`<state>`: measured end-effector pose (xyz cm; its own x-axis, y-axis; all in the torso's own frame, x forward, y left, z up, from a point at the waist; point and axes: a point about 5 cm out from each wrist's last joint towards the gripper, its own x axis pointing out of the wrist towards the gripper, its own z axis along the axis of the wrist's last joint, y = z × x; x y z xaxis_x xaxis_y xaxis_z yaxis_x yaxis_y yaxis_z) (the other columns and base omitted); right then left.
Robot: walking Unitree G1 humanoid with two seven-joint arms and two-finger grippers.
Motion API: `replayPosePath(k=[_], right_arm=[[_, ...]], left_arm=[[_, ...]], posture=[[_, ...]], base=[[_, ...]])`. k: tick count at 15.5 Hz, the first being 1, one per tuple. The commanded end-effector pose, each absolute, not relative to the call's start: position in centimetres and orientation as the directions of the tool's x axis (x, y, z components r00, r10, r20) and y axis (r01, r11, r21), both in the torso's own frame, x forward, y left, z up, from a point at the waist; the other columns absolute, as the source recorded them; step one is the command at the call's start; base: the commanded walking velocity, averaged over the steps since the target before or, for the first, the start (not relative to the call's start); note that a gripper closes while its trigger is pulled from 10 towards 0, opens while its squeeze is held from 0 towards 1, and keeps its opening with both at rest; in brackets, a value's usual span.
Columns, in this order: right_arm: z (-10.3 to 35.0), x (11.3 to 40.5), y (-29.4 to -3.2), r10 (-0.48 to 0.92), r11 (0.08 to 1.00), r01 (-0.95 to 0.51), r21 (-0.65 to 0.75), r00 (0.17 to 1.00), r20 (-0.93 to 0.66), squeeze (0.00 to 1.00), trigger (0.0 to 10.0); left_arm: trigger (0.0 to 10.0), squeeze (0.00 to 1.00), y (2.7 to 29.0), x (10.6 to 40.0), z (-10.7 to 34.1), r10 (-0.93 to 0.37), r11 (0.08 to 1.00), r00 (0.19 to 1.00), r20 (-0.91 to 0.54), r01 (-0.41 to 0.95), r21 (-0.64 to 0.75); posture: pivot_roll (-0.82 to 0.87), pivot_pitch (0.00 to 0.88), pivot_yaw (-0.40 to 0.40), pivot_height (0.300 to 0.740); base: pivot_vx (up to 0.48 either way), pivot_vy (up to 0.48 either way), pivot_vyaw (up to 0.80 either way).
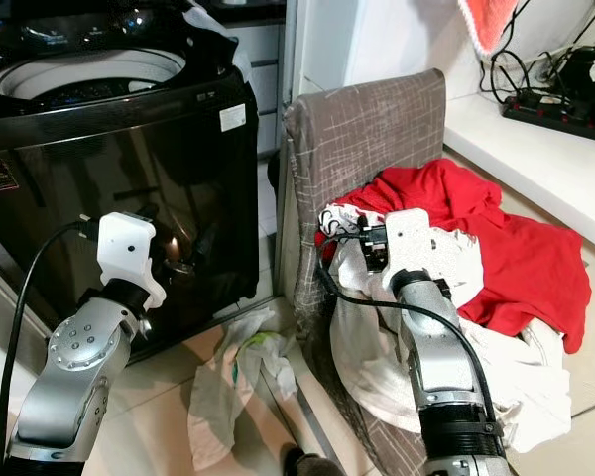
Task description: Clothes washing
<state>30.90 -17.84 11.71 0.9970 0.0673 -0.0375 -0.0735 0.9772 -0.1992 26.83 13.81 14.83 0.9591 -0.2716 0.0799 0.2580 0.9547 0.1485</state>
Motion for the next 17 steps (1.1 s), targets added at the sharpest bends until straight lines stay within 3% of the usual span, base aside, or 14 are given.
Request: replayPosePath(k=[1, 2, 6, 9, 14, 15, 17], right_arm=[[11.4, 30.9, -18.6, 0.025, 0.977, -0.037, -0.211, 0.998, -0.059, 0.00, 10.0], [11.3, 31.0, -18.8, 0.007, 0.977, -0.019, -0.214, 0.998, -0.058, 0.00, 10.0], [10.1, 31.9, -22.7, -0.281, 0.959, 0.259, -0.118, 0.931, -0.232, 0.00, 10.0], [8.0, 31.4, -24.9, -0.363, 0.928, 0.310, -0.206, 0.874, -0.322, 0.00, 10.0], [5.5, 31.0, -24.8, -0.346, 0.936, 0.326, -0.132, 0.783, -0.518, 0.00, 10.0], [4.7, 30.9, -24.7, -0.323, 0.940, 0.327, -0.097, 0.763, -0.559, 0.00, 0.0], [5.0, 31.4, -24.5, -0.296, 0.950, 0.300, -0.083, 0.787, -0.542, 0.00, 0.0]], left_arm=[[10.0, 0.00, 13.7, 27.0, 14.7, -0.288, 0.949, 0.955, 0.074, 0.274, 0.158], [10.0, 0.00, 13.6, 27.1, 14.7, -0.290, 0.948, 0.954, 0.073, 0.276, 0.160], [10.0, 0.00, 13.6, 27.6, 15.0, -0.302, 0.943, 0.950, 0.082, 0.286, 0.170], [10.0, 0.00, 13.8, 28.0, 15.4, -0.308, 0.940, 0.947, 0.088, 0.289, 0.180], [10.0, 0.00, 13.8, 28.1, 15.5, -0.315, 0.937, 0.945, 0.089, 0.295, 0.187], [10.0, 0.00, 13.9, 28.2, 15.4, -0.312, 0.936, 0.947, 0.077, 0.293, 0.195], [10.0, 0.00, 14.1, 28.5, 15.0, -0.295, 0.934, 0.955, 0.042, 0.279, 0.225]], posture=[[-0.01, 0.000, -0.015, 0.704], [-0.01, 0.000, -0.013, 0.700], [-0.02, 0.002, -0.006, 0.695], [-0.02, 0.002, 0.000, 0.695], [-0.02, 0.002, 0.003, 0.695], [-0.01, 0.000, 0.004, 0.695], [-0.01, 0.000, 0.002, 0.695]], base=[[0.000, 0.000, 0.00], [0.000, 0.000, 0.00], [0.000, 0.000, 0.00], [0.000, 0.000, 0.00], [0.000, 0.000, 0.00], [0.000, 0.000, 0.00], [0.000, 0.000, 0.00]])
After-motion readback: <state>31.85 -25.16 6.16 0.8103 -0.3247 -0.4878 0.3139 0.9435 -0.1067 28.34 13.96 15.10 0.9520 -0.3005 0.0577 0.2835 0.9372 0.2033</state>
